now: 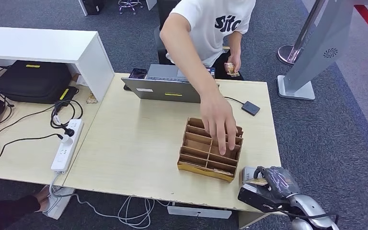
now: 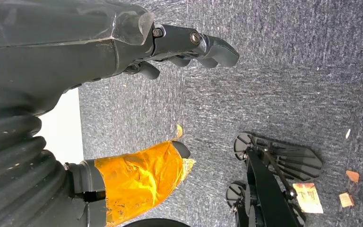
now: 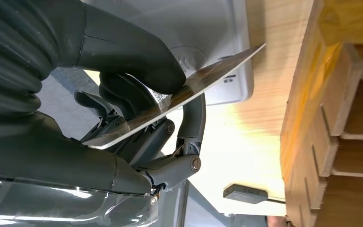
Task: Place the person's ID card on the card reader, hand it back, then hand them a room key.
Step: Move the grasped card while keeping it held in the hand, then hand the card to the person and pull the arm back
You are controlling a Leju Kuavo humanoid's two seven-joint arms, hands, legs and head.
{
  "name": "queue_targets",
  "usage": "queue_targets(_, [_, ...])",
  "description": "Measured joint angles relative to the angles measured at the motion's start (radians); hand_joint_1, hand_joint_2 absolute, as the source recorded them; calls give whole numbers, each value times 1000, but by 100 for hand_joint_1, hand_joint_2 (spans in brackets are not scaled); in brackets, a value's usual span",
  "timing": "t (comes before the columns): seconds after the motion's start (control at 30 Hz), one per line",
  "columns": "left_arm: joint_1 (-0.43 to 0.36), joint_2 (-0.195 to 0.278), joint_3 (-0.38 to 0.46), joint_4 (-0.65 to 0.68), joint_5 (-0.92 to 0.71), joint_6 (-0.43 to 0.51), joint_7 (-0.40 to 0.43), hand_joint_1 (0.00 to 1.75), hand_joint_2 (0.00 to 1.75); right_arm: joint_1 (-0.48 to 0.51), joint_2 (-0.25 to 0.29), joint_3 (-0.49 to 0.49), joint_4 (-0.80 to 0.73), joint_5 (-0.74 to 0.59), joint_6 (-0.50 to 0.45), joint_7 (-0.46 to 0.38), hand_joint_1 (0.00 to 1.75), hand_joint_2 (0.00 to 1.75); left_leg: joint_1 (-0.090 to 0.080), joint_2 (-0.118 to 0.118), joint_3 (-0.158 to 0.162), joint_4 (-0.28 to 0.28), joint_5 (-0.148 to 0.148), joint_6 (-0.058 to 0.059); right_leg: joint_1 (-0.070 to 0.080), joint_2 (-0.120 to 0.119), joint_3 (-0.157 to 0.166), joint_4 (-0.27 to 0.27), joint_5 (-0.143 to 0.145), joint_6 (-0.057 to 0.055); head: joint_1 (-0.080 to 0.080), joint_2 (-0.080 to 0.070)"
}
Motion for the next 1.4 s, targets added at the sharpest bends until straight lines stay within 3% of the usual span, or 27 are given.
queue_targets(0.27, [1, 0, 5, 0, 2, 2, 0, 0, 175, 18, -10, 5, -31, 4, -62, 9, 175, 175, 0, 0, 0, 0, 0, 0, 0, 0, 0, 0, 0, 0, 0, 0])
queue_targets(0.53, [1, -1, 22, 0, 11, 8, -1, 0, 175, 69, -17, -40, -220, 21, -129, 9, 175, 175, 0, 0, 0, 0, 0, 0, 0, 0, 0, 0, 0, 0, 0, 0])
queue_targets(0.83, [1, -5, 29, 0, 6, 7, -2, 0, 175, 71, -17, -62, -331, 15, -125, -22, 175, 175, 0, 0, -1, 0, 0, 0, 0, 0, 0, 0, 0, 0, 0, 0])
queue_targets(0.93, [-1, -2, 29, 0, -17, -3, -2, 0, 175, -25, -16, -39, -310, -95, -20, -91, 175, 175, 0, 4, -2, 0, 0, 0, 0, 4, 0, 1, 2, -1, 0, 0])
queue_targets(1.07, [-11, 10, 19, 0, -57, -25, -2, 0, 175, -316, 24, 58, -125, -263, 160, -145, 175, 175, 1, 9, -1, 0, 4, -3, 1, 10, -3, 2, 7, -3, 0, 0])
queue_targets(1.23, [-17, 23, 9, 0, -70, -31, -2, 0, 175, -562, 81, 174, 86, -344, 174, -137, 175, 175, 4, 3, -3, 0, 8, -4, 2, 4, -4, 2, 9, -4, 0, 0])
queue_targets(1.33, [-15, 26, 1, 0, -87, -36, -1, 0, 175, -660, 114, 243, 182, -354, 227, -88, 175, 175, 4, 2, -6, 0, 9, -5, 3, 4, -6, 3, 9, -4, 0, 0])
queue_targets(1.4, [-16, 30, -7, 0, -104, -43, 0, 0, 175, -748, 164, 292, 292, -355, 261, -49, 175, 175, 4, 5, -7, 0, 9, -6, 3, 7, -8, 4, 10, -6, 0, 0])
